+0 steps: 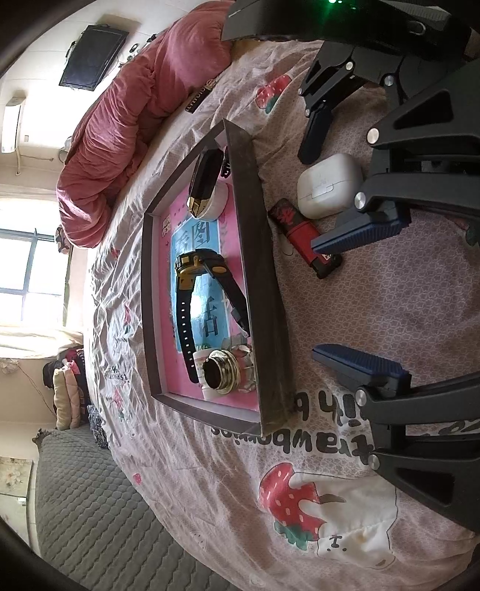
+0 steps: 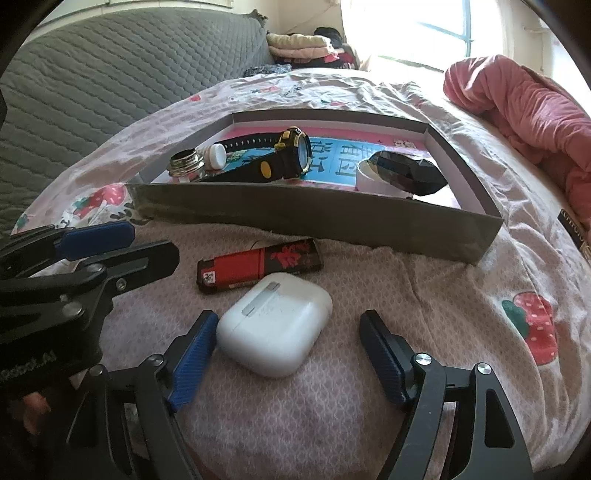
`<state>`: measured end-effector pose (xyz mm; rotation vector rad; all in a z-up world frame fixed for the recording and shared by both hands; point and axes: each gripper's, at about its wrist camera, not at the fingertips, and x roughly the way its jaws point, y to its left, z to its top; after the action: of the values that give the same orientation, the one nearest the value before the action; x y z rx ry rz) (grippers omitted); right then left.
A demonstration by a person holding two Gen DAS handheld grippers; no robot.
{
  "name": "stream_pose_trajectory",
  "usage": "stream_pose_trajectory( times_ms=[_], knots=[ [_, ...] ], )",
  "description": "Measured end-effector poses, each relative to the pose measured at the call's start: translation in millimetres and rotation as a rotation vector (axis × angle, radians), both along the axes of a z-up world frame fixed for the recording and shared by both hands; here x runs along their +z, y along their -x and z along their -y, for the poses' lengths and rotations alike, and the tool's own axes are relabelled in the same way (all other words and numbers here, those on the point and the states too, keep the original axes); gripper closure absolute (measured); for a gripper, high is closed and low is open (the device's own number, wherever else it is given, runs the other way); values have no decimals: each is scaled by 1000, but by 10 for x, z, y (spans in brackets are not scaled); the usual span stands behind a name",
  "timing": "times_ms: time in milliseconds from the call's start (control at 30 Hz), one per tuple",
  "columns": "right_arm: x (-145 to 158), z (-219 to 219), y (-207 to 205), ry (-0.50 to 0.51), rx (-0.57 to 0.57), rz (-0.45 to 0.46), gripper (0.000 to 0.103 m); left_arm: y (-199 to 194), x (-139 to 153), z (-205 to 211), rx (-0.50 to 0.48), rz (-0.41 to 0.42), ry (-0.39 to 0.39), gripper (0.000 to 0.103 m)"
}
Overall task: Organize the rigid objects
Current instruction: 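Move the left tool over the red lighter while the right tool approaches the white earbud case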
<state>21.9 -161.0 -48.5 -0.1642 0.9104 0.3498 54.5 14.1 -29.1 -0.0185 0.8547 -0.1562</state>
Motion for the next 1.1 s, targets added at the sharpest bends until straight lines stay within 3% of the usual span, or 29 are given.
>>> stream_pose_trajectory(
  times_ms=[600,1100],
  knots=[
    [10,202,-58,29,6,19,23,-71,-89,288,-126,38,-61,53],
    [5,463,-201,37,-61,13,23,-222,-203,274,-184,-2,-11,53]
  ],
)
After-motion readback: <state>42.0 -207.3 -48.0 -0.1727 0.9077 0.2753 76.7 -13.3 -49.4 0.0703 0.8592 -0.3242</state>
